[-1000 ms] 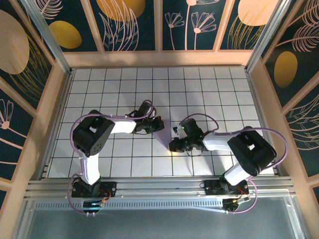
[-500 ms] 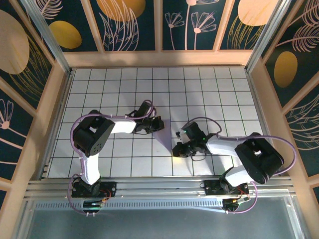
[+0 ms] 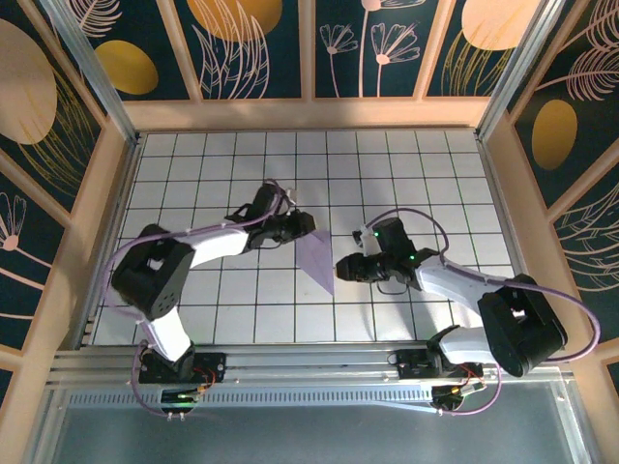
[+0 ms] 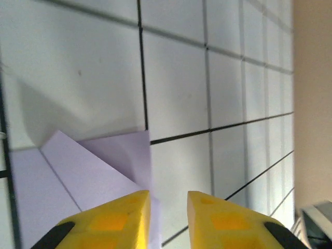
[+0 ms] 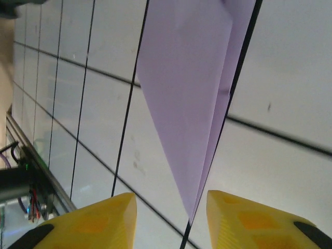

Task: Fold a paper plane with a square sheet of paper (fold left side to right side)
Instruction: Fourth fold the wing at the center of the table, then turn over the paper at the center of the table.

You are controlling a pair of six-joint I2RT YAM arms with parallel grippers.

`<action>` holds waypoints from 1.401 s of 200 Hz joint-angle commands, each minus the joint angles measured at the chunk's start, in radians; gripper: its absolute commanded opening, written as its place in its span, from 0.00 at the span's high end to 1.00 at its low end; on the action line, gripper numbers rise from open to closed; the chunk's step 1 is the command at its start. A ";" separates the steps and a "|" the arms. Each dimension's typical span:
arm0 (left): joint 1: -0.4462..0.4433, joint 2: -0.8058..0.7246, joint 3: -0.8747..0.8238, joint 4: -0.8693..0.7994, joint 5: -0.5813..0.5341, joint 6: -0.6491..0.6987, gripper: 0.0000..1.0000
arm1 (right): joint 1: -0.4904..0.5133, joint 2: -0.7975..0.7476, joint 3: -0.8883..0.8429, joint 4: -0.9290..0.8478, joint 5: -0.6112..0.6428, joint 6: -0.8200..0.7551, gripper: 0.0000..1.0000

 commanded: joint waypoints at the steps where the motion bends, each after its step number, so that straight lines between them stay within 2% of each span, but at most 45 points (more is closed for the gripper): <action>1: 0.038 -0.116 -0.068 -0.004 -0.046 0.005 0.70 | -0.021 0.078 0.053 0.144 0.029 -0.042 0.57; 34: 0.055 -0.251 -0.167 -0.012 -0.148 0.007 0.64 | -0.030 0.221 0.130 0.171 0.042 -0.085 0.57; 63: 0.055 -0.314 -0.227 -0.013 -0.190 0.001 0.61 | -0.034 0.296 0.158 0.211 0.024 -0.085 0.57; 120: 0.055 -0.323 -0.240 -0.039 -0.200 0.009 0.60 | -0.034 0.385 0.196 0.250 -0.012 -0.079 0.59; 211: 0.055 -0.309 -0.231 -0.050 -0.203 0.018 0.60 | -0.035 0.428 0.213 0.264 -0.041 -0.073 0.65; 247: 0.056 -0.324 -0.229 -0.049 -0.205 0.017 0.59 | -0.035 0.436 0.217 0.276 -0.075 -0.070 0.75; 280: 0.058 -0.350 -0.235 -0.029 -0.190 0.011 0.56 | -0.039 0.414 0.216 0.280 -0.083 -0.067 0.91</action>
